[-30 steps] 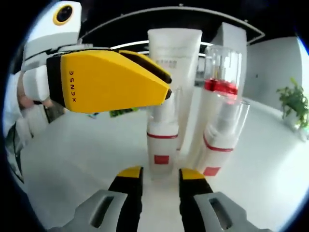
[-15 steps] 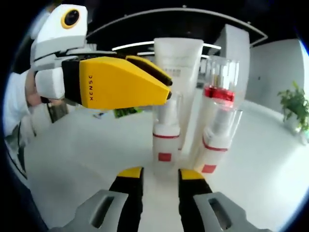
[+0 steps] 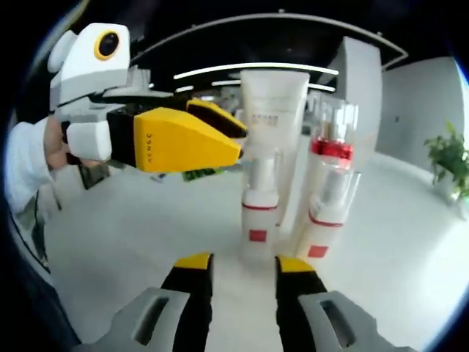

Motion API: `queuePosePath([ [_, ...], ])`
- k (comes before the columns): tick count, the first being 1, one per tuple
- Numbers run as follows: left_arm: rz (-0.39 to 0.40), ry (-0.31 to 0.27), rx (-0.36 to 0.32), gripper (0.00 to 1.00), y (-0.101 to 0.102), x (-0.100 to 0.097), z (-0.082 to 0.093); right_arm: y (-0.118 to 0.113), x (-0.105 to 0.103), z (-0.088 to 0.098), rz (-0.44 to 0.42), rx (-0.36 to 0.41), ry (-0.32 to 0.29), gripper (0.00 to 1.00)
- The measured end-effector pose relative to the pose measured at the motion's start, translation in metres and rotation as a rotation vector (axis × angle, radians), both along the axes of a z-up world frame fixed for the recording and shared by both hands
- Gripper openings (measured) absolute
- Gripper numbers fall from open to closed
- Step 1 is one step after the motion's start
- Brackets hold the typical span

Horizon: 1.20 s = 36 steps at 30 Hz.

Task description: Arrange the skincare products in the storage area until every visible bottle or jar stands upright without overlapping.

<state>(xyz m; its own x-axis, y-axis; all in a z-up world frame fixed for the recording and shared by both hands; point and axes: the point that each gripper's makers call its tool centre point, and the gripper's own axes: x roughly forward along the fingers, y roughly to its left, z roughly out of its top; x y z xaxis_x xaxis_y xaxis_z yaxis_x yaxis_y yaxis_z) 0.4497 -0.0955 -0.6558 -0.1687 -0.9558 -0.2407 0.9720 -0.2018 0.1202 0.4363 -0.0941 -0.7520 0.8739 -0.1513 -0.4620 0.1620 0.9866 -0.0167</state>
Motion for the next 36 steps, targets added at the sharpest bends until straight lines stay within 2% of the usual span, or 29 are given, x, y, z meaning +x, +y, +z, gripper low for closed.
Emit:
queuePosePath([
  [3,0.035,0.003,0.002,0.20,0.004,0.005,0.001,0.002,-0.001,0.001,0.009,-0.001,0.002,0.27],
  [9,0.122,0.026,0.031,0.25,0.017,0.019,-0.006,0.010,-0.002,0.003,0.037,0.005,0.006,0.34],
  [15,0.192,0.082,0.059,0.32,0.032,0.026,-0.011,0.017,-0.002,0.008,0.060,-0.011,0.003,0.43],
  [20,0.277,0.101,0.104,0.42,0.054,0.040,-0.021,0.023,-0.003,0.014,0.082,-0.013,-0.004,0.52],
  [24,0.328,0.135,0.106,0.46,0.069,0.049,-0.019,0.027,-0.005,0.020,0.092,-0.009,-0.008,0.54],
  [26,0.336,0.137,0.115,0.50,0.075,0.050,-0.019,0.030,-0.006,0.022,0.102,-0.006,-0.005,0.58],
  [30,0.377,0.101,0.175,0.59,0.094,0.058,-0.027,0.036,-0.008,0.027,0.121,-0.009,-0.002,0.66],
  [36,0.421,0.114,0.207,0.69,0.120,0.062,-0.026,0.047,-0.010,0.029,0.158,0.000,0.017,0.81],
])
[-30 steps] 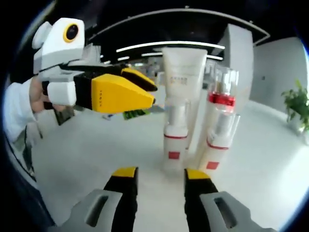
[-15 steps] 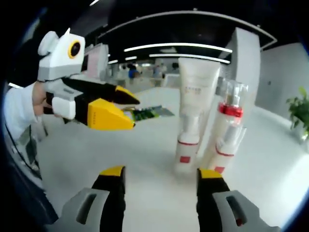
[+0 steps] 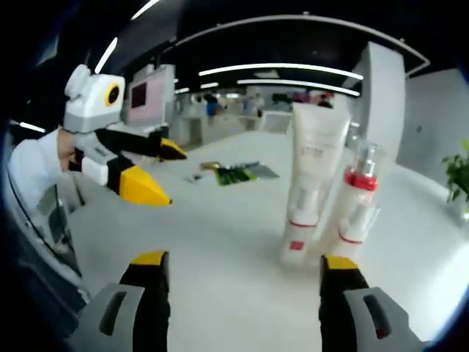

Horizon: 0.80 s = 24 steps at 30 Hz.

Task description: Arrange the skincare products in the storage area until every visible bottle or jar stands upright without overlapping.

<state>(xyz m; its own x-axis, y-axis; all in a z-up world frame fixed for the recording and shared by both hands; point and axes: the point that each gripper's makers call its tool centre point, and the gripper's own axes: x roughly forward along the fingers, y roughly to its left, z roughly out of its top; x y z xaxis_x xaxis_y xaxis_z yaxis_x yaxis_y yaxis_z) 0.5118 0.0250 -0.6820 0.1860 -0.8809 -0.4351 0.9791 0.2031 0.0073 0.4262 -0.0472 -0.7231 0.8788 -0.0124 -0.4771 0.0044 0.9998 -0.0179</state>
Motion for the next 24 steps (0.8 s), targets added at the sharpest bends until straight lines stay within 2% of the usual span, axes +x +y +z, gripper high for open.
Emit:
queuePosePath([
  [5,0.023,-0.028,0.016,0.78,0.019,0.003,0.006,0.008,0.000,0.004,0.037,-0.010,0.020,0.91],
  [10,0.042,-0.041,0.039,0.86,0.036,0.006,0.007,0.017,0.003,0.013,0.078,0.030,0.030,0.99],
  [13,0.067,-0.012,0.062,0.90,0.047,0.006,0.007,0.021,0.005,0.020,0.106,0.040,0.033,0.99],
  [18,0.107,-0.004,0.064,0.99,0.061,0.008,0.017,0.028,0.011,0.032,0.151,0.045,0.034,0.99],
  [24,0.140,-0.007,0.052,0.99,0.067,0.011,0.030,0.042,0.023,0.050,0.207,0.039,0.008,0.99],
])
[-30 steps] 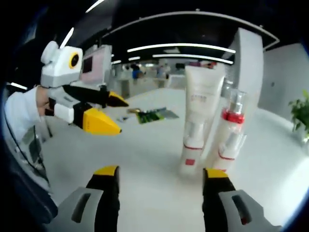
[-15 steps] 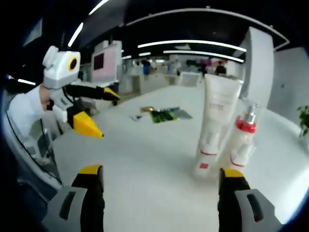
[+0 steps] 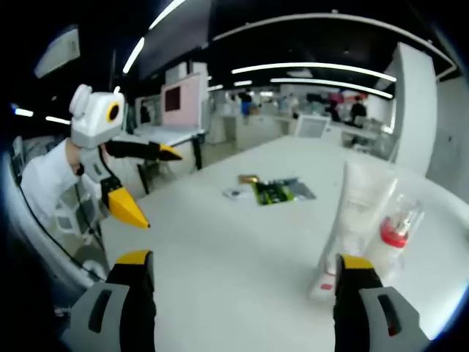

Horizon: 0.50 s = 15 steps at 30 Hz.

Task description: Arrange the skincare products in the storage area until every visible bottle or jar stands upright without overlapping.

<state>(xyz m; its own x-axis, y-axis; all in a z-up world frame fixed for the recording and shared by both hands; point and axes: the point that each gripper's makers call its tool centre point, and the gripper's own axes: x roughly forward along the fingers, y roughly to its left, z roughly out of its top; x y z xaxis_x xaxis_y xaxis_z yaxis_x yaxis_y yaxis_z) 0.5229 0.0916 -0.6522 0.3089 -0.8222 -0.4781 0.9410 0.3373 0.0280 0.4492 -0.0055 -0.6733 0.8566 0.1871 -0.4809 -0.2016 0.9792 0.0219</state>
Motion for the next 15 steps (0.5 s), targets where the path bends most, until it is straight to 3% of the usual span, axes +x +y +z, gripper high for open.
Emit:
queuePosePath([
  [11,0.024,0.007,-0.043,0.99,-0.015,0.015,0.007,0.011,0.025,0.025,0.083,-0.021,-0.045,0.99],
  [15,0.023,0.002,-0.046,0.99,-0.019,0.021,0.010,0.014,0.030,0.031,0.098,0.020,-0.064,0.99],
])
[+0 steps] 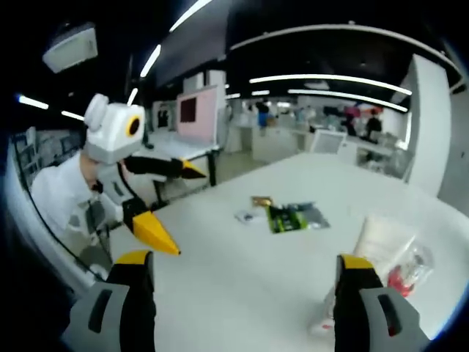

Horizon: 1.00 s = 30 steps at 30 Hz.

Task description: Arrange the skincare products in the storage area until every visible bottle or jar stands upright without overlapping.

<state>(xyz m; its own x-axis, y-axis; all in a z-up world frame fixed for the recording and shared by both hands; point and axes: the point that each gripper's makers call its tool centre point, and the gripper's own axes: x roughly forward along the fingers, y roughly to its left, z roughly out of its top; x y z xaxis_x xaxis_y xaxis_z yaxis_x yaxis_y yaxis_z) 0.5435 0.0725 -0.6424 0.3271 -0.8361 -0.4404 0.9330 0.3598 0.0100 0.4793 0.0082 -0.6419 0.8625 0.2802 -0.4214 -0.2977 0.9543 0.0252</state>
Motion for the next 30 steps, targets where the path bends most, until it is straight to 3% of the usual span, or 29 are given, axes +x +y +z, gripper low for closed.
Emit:
queuePosePath([
  [7,0.004,-0.001,0.007,0.99,-0.001,0.009,-0.002,0.003,0.005,-0.005,0.025,-0.009,0.009,1.00],
  [14,0.016,0.010,0.018,0.99,0.002,0.017,-0.007,0.007,0.024,0.008,0.065,-0.028,-0.040,1.00],
  [20,0.033,0.009,0.009,0.99,0.006,0.022,-0.004,0.007,0.036,0.012,0.093,-0.063,-0.011,1.00],
  [30,0.070,0.028,0.004,0.99,0.018,0.034,-0.004,0.000,0.075,0.047,0.142,-0.113,-0.071,1.00],
])
